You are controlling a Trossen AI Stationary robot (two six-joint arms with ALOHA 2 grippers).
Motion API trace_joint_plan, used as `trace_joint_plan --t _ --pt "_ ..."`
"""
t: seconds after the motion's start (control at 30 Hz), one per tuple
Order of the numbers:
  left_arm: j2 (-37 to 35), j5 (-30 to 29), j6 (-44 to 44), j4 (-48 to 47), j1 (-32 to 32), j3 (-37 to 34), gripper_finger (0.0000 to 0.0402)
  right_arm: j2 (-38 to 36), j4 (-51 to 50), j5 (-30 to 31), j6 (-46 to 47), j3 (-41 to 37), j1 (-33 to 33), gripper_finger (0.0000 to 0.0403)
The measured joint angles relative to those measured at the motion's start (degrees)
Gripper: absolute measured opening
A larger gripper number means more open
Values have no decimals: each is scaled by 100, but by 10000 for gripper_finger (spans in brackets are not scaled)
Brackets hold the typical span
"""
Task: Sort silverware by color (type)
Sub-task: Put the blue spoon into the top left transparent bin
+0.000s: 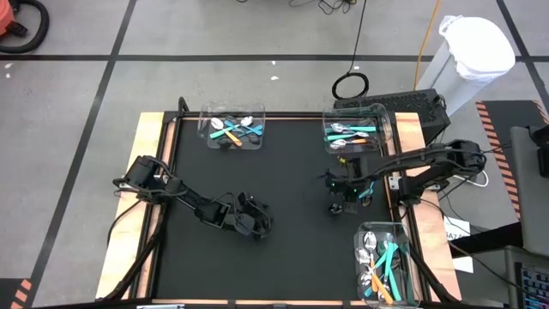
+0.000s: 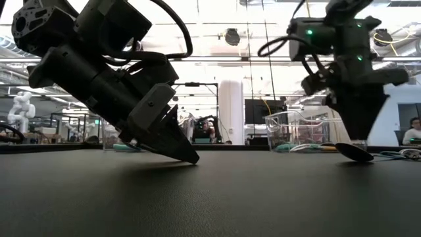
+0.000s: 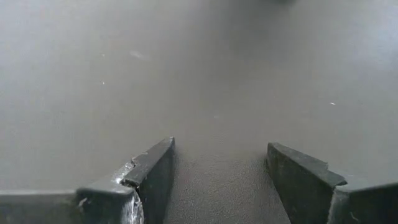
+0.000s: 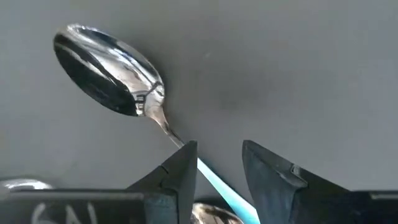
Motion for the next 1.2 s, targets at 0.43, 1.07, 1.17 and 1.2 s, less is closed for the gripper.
trace_joint_plan --t 0.43,1.07,1.17,1.2 --pt "0 0 -1 -2 2 0 255 0 802 322 646 -467 848 123" --pt "0 0 2 -6 7 0 255 -11 1681 485 1342 -926 1237 15" --pt "0 0 1 6 7 0 255 -13 2261 788 1382 -930 1254 10" --pt "0 0 0 28 7 0 255 -15 2463 947 1347 -930 1259 8"
